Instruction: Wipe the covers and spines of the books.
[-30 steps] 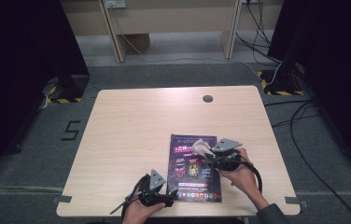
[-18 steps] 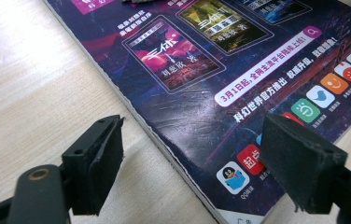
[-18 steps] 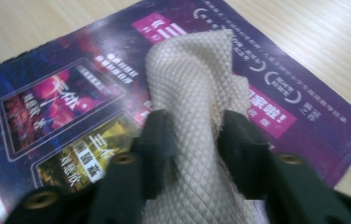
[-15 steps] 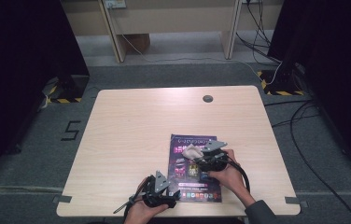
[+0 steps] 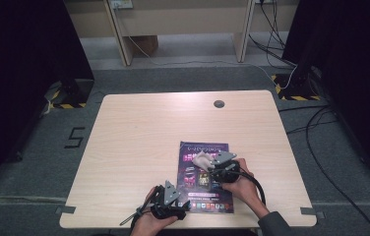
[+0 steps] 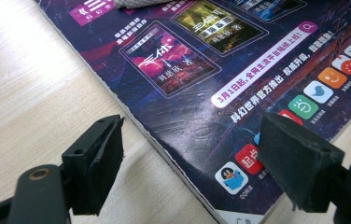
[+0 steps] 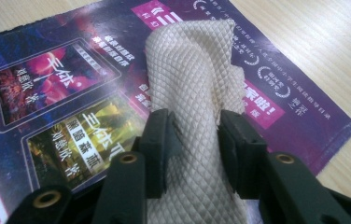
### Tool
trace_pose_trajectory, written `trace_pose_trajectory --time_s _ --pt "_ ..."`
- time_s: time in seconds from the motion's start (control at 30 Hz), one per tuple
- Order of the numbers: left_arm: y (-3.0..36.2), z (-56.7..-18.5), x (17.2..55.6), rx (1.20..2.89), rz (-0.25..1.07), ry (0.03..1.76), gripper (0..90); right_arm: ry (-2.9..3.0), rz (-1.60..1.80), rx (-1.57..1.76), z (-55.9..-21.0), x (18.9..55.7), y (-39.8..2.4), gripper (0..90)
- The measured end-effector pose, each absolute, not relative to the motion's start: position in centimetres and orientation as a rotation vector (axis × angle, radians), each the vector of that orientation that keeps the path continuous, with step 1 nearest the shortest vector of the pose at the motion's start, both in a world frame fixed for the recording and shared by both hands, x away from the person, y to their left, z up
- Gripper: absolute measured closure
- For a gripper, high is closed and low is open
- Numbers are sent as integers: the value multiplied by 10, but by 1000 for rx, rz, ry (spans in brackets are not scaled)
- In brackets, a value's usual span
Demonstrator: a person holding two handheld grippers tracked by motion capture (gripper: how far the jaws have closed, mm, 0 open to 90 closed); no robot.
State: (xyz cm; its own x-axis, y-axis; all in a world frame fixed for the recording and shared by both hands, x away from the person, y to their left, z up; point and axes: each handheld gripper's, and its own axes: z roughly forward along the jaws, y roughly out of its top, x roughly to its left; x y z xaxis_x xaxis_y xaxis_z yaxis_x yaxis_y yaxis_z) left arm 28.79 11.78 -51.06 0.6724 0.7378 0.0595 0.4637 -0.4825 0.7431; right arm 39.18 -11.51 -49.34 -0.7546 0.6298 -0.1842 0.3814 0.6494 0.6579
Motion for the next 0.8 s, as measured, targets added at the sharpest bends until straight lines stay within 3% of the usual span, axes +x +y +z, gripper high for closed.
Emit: trace_pose_trajectory --time_s 0.3,0.8 --pt "116 -512 285 2170 554 871 195 2378 876 953 -497 423 -134 656" --pt "117 -512 286 2160 535 884 196 2277 837 1050 -499 450 -151 656"
